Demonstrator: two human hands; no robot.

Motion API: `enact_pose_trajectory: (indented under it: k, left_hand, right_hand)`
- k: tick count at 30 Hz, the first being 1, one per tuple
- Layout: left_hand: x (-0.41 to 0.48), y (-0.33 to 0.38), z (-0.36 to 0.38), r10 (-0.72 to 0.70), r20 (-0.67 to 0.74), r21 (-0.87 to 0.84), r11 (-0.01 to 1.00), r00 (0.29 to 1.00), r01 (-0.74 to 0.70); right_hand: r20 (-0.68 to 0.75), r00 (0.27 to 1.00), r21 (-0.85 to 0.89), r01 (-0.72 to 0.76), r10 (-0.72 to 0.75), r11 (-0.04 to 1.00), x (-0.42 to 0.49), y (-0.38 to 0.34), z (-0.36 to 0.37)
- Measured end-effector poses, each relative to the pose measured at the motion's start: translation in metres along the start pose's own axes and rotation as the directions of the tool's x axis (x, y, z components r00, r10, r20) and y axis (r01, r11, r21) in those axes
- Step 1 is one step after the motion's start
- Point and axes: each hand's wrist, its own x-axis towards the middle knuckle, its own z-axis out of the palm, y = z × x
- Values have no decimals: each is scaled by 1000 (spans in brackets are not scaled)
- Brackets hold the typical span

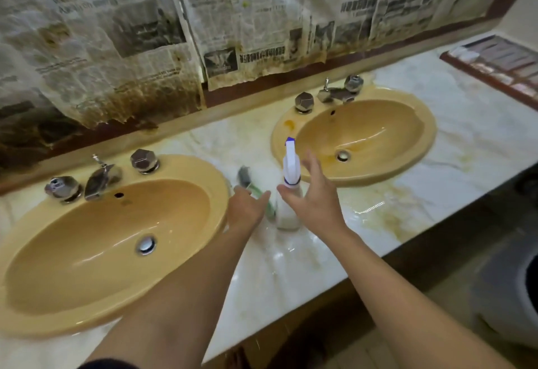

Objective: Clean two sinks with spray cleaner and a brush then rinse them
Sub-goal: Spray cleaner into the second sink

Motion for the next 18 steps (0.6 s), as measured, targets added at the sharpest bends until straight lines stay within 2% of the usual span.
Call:
enact_pose_trajectory:
  k: [6,14,18]
  left_hand:
    - [2,6,15,45,-21,33,998,999,-44]
    - [16,-13,-6,146,45,144,978,988,-151]
    - [16,-9,-18,196,36,75,977,980,-198]
  right_hand:
    - [8,996,-29,89,-89,996,15,8,7]
    - [-19,996,-83,81,-83,993,24,5,14]
    - [-90,993,-82,71,-79,994,22,0,14]
